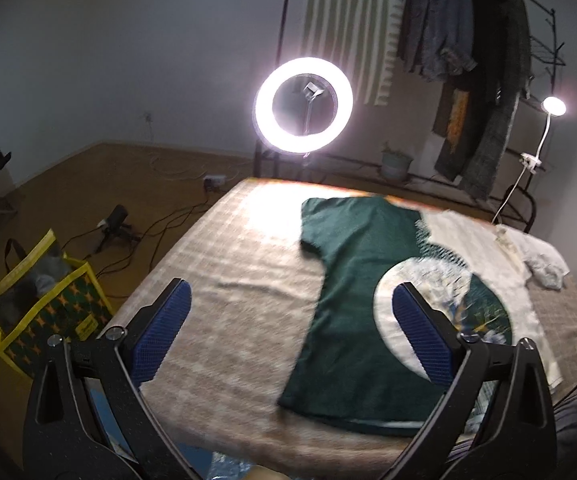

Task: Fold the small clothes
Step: 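Move both tools down to the dark green side edge of the t-shirt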

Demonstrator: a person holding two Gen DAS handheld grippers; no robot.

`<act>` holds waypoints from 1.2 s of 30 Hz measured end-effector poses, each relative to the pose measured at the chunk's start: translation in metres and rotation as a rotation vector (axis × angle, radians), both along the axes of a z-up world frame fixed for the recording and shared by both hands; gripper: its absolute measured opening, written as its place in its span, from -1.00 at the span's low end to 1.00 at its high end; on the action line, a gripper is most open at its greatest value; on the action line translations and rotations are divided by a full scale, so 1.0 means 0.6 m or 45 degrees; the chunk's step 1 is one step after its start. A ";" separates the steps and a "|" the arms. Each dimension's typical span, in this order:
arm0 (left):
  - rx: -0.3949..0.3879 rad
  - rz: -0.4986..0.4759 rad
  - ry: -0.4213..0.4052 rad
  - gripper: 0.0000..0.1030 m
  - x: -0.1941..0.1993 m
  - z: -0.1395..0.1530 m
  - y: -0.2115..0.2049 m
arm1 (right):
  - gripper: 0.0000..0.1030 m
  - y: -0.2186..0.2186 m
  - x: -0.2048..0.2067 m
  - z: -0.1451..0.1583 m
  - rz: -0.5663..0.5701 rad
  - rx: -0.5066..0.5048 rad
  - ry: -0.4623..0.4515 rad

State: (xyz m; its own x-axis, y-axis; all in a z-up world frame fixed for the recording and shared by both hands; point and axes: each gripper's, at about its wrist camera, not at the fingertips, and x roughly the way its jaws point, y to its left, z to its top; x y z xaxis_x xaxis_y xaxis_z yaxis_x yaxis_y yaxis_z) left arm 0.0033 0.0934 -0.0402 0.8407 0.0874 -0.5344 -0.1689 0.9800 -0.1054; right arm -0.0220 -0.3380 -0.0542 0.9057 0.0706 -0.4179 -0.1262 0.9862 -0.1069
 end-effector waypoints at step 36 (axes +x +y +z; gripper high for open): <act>-0.302 -0.325 0.439 -0.18 0.091 -0.265 0.017 | 0.59 0.521 0.483 -0.079 0.512 0.143 0.632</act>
State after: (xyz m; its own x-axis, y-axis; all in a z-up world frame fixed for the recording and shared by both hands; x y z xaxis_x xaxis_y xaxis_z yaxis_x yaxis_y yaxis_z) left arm 0.0581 0.1038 -0.1992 0.5898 -0.2563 -0.7658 0.0095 0.9504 -0.3107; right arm 0.2679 -0.0254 -0.1015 0.5001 0.4319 -0.7506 -0.4960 0.8533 0.1605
